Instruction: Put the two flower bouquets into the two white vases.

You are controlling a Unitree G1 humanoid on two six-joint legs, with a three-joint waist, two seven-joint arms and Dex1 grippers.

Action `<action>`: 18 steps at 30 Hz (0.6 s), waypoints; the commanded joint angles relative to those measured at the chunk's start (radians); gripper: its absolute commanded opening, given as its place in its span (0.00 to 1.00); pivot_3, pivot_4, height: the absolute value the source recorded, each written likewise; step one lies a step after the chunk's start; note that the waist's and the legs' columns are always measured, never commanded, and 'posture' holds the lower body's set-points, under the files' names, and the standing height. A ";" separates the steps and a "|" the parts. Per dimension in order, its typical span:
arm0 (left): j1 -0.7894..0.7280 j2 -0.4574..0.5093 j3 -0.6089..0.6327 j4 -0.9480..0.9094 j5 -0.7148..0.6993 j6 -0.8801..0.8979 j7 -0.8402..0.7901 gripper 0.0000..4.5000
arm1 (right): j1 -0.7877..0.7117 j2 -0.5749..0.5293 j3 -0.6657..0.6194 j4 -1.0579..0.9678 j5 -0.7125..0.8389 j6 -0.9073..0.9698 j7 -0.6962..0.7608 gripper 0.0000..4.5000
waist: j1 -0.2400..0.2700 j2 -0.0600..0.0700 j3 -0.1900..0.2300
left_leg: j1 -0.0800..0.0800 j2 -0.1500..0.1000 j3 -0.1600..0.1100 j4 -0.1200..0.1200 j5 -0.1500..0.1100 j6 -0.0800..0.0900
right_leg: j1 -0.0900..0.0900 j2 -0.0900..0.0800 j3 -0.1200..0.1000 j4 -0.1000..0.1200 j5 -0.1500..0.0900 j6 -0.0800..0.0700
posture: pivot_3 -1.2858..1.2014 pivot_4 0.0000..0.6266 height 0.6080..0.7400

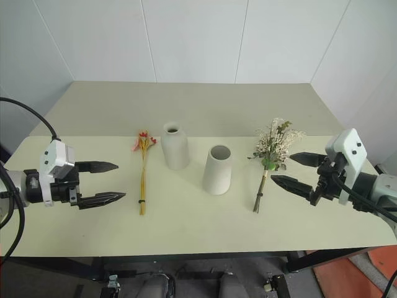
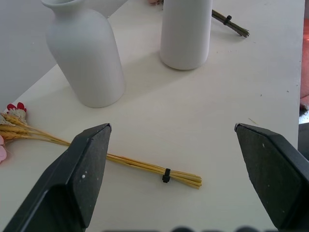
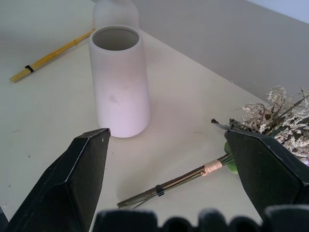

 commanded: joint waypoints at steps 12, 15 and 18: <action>-0.027 -0.004 0.014 0.002 0.007 -0.017 0.019 0.99 | -0.040 -0.005 -0.016 0.001 -0.013 -0.033 -0.001 1.00 | 0.000 0.000 0.000 | 0.000 0.000 0.000 0.000 0.000 0.000 | 0.000 0.000 0.000 0.000 0.000 0.000 | 0.52 0.24 1.00; -0.113 -0.027 -0.069 0.036 0.078 0.056 0.150 0.99 | -0.072 -0.008 -0.011 -0.003 -0.007 -0.042 0.008 1.00 | 0.001 0.000 0.000 | 0.000 0.000 0.000 0.000 0.000 0.000 | 0.000 0.000 0.000 0.000 0.000 0.000 | 0.52 0.24 1.00; -0.269 -0.044 -0.220 0.105 0.180 0.219 0.275 0.99 | -0.107 -0.013 0.006 0.003 -0.009 -0.054 0.022 1.00 | 0.007 0.000 0.000 | 0.001 -0.001 0.000 0.000 0.000 0.000 | 0.002 0.000 0.000 0.000 0.002 0.003 | 0.52 0.24 1.00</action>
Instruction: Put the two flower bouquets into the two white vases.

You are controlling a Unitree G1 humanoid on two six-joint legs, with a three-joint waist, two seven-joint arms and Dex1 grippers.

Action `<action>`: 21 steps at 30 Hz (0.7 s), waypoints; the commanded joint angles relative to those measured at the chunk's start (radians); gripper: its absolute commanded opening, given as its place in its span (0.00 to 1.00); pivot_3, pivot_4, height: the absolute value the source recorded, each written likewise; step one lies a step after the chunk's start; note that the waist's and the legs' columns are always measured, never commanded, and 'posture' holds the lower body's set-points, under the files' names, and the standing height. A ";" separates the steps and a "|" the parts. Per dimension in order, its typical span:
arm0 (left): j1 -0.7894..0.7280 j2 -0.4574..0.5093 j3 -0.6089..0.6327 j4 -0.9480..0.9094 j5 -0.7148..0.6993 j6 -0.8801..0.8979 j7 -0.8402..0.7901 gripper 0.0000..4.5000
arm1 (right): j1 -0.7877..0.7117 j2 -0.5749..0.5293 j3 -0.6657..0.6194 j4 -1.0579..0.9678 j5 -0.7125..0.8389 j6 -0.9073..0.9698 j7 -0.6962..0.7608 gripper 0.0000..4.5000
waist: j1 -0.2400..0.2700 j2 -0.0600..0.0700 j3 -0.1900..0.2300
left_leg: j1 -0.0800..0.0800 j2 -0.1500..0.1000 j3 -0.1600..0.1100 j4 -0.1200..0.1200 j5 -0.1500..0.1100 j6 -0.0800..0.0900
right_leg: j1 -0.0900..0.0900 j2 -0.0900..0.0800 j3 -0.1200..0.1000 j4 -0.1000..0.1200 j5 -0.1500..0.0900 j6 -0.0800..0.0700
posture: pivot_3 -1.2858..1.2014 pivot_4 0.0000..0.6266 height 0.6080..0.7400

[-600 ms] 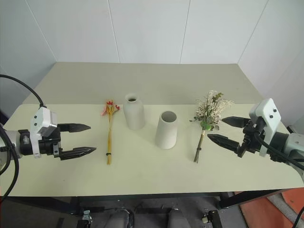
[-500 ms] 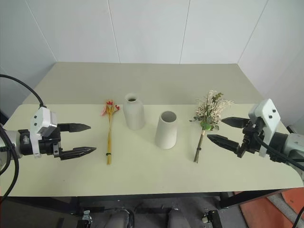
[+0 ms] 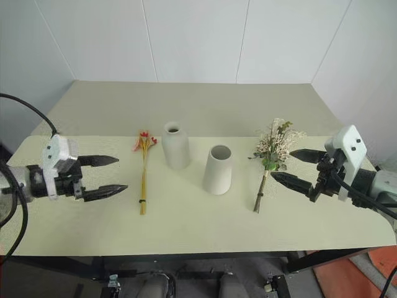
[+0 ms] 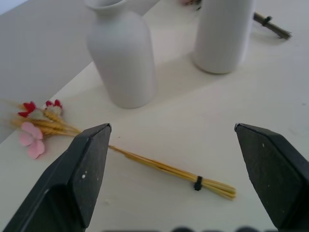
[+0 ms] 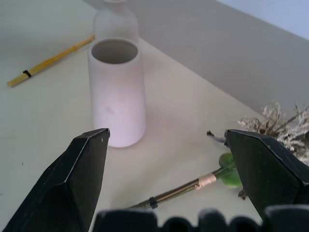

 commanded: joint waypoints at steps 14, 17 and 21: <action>-0.565 -0.395 -0.379 0.466 0.273 0.621 0.464 0.99 | -0.117 -0.025 0.000 -0.054 0.044 -0.036 0.042 1.00 | -0.007 -0.001 0.000 | -0.002 -0.001 -0.001 0.000 0.000 0.000 | -0.001 0.000 0.000 0.000 0.002 0.005 | 0.52 0.24 1.00; -0.611 -0.449 -0.404 0.575 0.317 0.605 0.500 0.95 | -0.124 -0.048 -0.005 -0.048 0.056 -0.038 0.076 1.00 | -0.007 -0.001 0.000 | -0.002 -0.002 -0.002 0.000 0.000 0.000 | -0.001 0.000 0.000 0.000 0.002 0.005 | 0.52 0.24 1.00; -0.646 -0.509 -0.387 0.667 0.351 0.558 0.530 0.72 | -0.129 -0.075 -0.007 -0.030 0.053 -0.049 0.113 1.00 | -0.005 -0.001 0.000 | -0.001 -0.002 -0.002 0.000 0.000 0.000 | 0.000 0.000 0.000 0.000 0.002 0.005 | 0.52 0.24 1.00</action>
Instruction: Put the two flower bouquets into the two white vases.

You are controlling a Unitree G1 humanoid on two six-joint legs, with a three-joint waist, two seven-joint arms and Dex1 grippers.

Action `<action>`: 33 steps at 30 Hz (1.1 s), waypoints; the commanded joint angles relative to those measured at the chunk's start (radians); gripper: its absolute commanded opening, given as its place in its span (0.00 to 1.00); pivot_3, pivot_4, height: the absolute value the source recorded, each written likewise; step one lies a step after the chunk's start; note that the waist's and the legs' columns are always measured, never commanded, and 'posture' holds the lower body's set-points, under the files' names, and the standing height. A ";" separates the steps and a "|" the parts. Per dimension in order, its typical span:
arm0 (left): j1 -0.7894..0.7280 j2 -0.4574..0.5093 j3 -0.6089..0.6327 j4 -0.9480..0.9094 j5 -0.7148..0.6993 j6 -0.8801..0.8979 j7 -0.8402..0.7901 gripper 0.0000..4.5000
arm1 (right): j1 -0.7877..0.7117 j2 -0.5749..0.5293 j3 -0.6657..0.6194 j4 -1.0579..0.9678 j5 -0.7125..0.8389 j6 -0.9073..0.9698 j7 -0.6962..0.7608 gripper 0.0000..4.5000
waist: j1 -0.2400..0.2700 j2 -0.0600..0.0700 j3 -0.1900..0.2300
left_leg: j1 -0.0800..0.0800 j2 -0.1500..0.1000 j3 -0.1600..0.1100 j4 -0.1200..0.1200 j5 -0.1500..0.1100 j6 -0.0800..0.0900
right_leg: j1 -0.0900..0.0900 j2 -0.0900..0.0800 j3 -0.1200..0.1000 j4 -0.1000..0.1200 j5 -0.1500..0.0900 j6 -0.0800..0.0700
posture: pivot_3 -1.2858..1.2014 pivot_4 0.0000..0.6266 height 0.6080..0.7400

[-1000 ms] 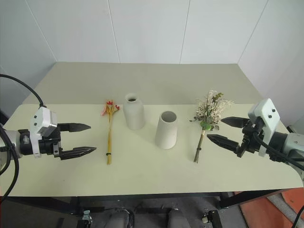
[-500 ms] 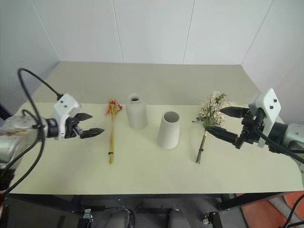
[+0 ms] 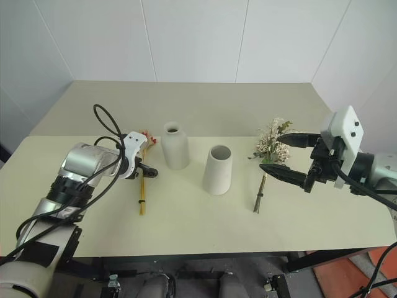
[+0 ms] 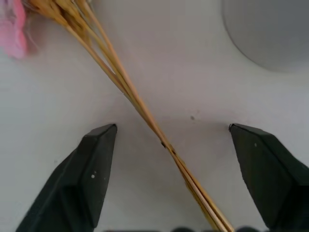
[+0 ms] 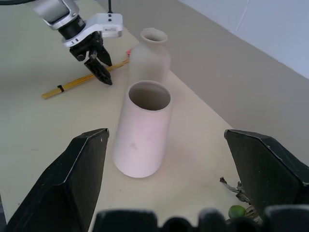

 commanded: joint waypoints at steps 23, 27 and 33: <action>-0.001 -0.045 0.525 -0.214 -0.153 -0.533 0.081 0.01 | -0.047 -0.005 0.040 0.064 -0.018 -0.047 0.046 1.00 | 0.009 -0.001 0.000 | -0.002 -0.001 0.000 0.001 0.000 0.000 | -0.001 -0.002 -0.001 0.000 0.005 -0.007 | 0.52 0.24 1.00; -0.144 -0.081 0.642 -0.188 -0.338 -0.518 0.019 0.01 | -0.050 0.025 0.051 0.050 -0.024 -0.049 0.019 1.00 | 0.015 -0.001 0.000 | -0.004 -0.001 0.000 0.002 0.000 0.000 | -0.001 -0.002 -0.001 -0.001 0.003 -0.003 | 0.52 0.24 1.00; -0.232 -0.136 0.574 -0.114 -0.373 -0.631 -0.101 0.01 | -0.047 0.069 0.068 0.018 -0.030 -0.057 -0.023 1.00 | 0.012 0.000 0.000 | 0.000 -0.002 0.000 0.002 0.000 0.000 | 0.002 -0.002 -0.001 0.000 0.003 -0.001 | 0.52 0.24 1.00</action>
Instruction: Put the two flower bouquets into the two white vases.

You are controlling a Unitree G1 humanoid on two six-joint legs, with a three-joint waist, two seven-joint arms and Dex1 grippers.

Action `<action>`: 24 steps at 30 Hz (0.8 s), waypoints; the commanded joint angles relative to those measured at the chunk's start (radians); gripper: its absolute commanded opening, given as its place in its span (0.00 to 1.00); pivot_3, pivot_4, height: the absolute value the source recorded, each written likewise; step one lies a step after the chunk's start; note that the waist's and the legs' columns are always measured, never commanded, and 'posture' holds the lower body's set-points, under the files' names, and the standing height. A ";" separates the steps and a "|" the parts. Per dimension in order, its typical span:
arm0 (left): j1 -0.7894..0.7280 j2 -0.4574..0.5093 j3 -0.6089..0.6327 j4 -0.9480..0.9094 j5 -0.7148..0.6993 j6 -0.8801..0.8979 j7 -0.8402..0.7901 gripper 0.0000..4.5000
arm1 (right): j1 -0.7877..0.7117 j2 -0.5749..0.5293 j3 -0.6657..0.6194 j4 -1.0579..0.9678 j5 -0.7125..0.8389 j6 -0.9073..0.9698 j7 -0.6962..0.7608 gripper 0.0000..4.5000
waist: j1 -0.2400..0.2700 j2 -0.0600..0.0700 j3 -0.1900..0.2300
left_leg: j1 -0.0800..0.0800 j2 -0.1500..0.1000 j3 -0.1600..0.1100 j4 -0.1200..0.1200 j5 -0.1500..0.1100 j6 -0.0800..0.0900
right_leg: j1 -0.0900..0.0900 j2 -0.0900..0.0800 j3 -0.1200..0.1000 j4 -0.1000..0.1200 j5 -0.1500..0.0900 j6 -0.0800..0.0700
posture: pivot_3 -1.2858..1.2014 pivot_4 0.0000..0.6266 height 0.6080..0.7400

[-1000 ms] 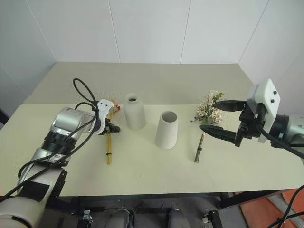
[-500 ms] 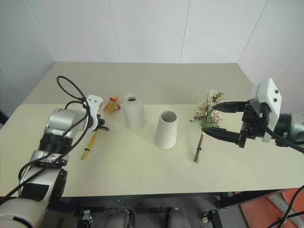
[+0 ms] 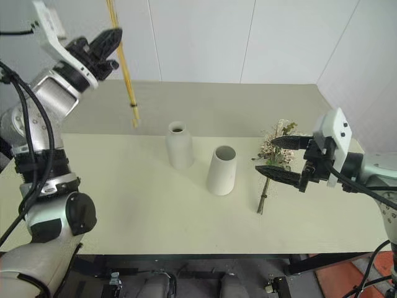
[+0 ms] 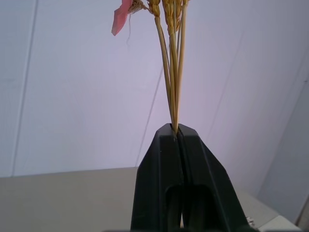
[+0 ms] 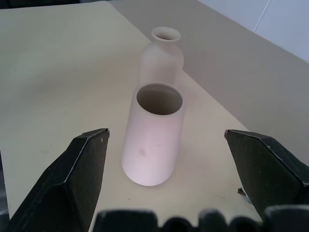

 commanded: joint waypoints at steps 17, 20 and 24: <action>-0.017 -0.116 -0.214 0.313 0.152 -0.470 -0.212 0.01 | 0.104 0.036 -0.114 -0.164 0.055 0.000 -0.110 1.00 | -0.007 0.000 0.000 | -0.001 0.000 0.000 0.000 0.000 0.000 | -0.001 0.000 0.000 -0.001 0.000 0.000 | 0.52 0.24 1.00; -0.003 -0.131 -0.222 0.335 0.165 -0.497 -0.213 0.01 | 0.110 0.036 -0.116 -0.167 0.058 0.001 -0.116 1.00 | -0.007 0.000 0.000 | -0.001 0.000 0.000 0.000 0.000 0.000 | 0.000 0.000 0.000 -0.001 0.000 0.000 | 0.52 0.24 1.00; -0.014 -0.147 -0.216 0.358 0.171 -0.515 -0.195 0.01 | 0.101 0.034 -0.110 -0.161 0.059 0.000 -0.125 1.00 | -0.009 0.000 0.000 | 0.000 0.000 0.000 0.000 0.000 0.000 | 0.000 0.000 0.001 0.000 -0.001 0.001 | 0.52 0.24 1.00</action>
